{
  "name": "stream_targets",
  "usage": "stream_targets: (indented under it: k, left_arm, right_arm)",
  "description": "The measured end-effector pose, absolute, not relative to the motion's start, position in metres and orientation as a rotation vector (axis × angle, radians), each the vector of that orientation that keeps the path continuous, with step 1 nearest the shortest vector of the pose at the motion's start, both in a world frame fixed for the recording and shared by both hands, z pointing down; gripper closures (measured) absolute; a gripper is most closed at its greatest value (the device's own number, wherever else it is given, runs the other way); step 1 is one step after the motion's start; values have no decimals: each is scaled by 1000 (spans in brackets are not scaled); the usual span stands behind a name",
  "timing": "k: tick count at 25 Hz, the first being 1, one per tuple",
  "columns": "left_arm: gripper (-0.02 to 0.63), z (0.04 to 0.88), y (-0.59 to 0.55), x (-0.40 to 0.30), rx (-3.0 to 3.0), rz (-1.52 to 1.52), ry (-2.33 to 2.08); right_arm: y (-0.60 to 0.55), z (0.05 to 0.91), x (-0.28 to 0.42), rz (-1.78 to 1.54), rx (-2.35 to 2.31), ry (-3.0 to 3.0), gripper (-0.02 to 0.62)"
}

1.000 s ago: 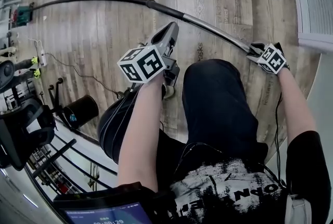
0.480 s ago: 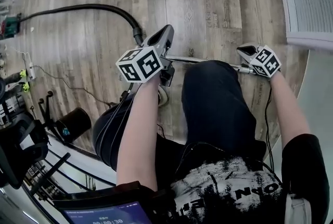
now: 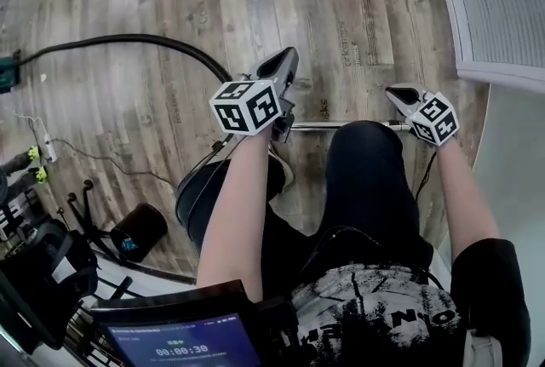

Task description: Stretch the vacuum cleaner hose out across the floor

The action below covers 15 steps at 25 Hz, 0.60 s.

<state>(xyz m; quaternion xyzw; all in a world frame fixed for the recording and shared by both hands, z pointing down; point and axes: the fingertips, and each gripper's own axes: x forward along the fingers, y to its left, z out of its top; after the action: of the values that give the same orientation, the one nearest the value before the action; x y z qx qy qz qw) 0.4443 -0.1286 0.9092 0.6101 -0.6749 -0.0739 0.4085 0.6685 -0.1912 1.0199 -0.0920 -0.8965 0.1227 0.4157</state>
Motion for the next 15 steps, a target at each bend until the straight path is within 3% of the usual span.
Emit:
stream_targets:
  k: [7,15]
  left_arm:
    - [606,774,-85,413,1417,-194,-1774]
    - [606,576,-60,448,1484,-153,-1835]
  right_arm:
    - [-174,836,626,318,-224,-2346,591]
    - [-146,611,616,332,-352,-2450,589]
